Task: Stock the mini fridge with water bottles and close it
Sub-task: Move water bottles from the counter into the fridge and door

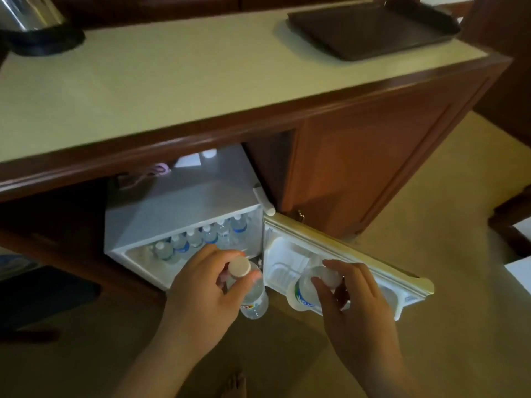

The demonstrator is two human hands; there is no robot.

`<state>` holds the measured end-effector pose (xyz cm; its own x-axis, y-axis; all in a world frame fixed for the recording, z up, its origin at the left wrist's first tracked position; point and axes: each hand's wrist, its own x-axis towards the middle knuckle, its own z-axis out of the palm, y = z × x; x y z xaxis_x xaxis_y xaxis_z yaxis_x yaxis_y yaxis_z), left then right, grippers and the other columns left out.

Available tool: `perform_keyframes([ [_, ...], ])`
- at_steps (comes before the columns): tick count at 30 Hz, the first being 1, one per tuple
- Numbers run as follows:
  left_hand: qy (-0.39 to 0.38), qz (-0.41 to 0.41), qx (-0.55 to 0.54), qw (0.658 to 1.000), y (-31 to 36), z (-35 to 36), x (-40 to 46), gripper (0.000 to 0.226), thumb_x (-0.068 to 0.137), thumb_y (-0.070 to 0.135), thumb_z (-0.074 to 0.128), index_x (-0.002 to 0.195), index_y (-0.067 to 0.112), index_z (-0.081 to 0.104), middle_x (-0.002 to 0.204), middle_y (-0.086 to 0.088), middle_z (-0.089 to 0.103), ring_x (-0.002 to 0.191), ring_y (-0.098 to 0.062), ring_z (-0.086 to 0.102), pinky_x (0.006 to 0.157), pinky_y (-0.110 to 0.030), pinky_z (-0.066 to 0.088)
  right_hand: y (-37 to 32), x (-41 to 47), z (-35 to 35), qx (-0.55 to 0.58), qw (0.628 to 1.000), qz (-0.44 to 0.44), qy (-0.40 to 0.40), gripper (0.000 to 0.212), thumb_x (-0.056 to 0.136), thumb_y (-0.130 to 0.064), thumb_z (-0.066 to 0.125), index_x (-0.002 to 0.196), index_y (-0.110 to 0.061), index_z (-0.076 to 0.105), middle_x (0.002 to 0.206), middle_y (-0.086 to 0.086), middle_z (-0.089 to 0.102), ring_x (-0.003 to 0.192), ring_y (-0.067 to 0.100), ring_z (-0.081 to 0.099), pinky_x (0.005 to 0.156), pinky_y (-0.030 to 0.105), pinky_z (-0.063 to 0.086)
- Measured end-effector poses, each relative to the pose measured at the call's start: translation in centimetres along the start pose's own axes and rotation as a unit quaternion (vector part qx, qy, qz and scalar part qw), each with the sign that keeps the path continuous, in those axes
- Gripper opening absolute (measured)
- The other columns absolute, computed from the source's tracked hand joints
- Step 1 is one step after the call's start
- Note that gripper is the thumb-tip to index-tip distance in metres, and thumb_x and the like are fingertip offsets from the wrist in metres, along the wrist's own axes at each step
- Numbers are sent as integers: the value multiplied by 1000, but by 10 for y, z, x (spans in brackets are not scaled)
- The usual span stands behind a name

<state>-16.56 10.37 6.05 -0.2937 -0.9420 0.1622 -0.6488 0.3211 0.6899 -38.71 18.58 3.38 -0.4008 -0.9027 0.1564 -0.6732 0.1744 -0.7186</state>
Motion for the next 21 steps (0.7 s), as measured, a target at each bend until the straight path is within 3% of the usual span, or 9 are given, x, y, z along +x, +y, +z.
perform_keyframes([
  [4, -8, 41, 11, 999, -40, 41, 10, 24, 86, 48, 76, 102, 31, 70, 94, 20, 62, 86, -5, 62, 67, -22, 56, 51, -11, 55, -37, 999, 8, -9, 29, 92, -31, 74, 119, -29, 64, 109, -16, 64, 79, 9, 66, 65, 29, 59],
  [8, 20, 79, 2, 997, -79, 85, 18, 26, 84, 45, 77, 100, 27, 72, 90, 16, 63, 83, -3, 60, 68, -10, 49, 104, -19, 111, -70, 997, -21, -9, 31, 95, -33, 70, 123, -33, 57, 118, -9, 64, 89, 19, 70, 73, 41, 63],
  [11, 52, 108, -11, 993, -108, 120, 23, 24, 83, 41, 78, 98, 23, 73, 88, 17, 61, 80, 0, 58, 68, -6, 44, 146, -21, 150, -97, 992, -75, 13, 34, 93, -29, 72, 123, -31, 55, 115, -7, 65, 87, 18, 71, 70, 37, 63],
  [15, 85, 138, -19, 987, -148, 165, 24, 27, 85, 48, 72, 99, 25, 74, 88, 19, 61, 80, 0, 59, 68, -3, 42, 210, -22, 205, -151, 976, -147, 54, 26, 95, -27, 70, 120, -17, 67, 113, -1, 67, 90, 18, 70, 68, 35, 62],
  [21, 132, 190, -20, 973, -207, 219, 25, 17, 88, 36, 77, 100, 24, 75, 88, 7, 66, 77, -9, 61, 67, -21, 51, 284, -14, 280, -186, 947, -238, 113, 24, 98, -19, 69, 118, -6, 69, 111, 7, 69, 90, 20, 68, 73, 26, 55],
])
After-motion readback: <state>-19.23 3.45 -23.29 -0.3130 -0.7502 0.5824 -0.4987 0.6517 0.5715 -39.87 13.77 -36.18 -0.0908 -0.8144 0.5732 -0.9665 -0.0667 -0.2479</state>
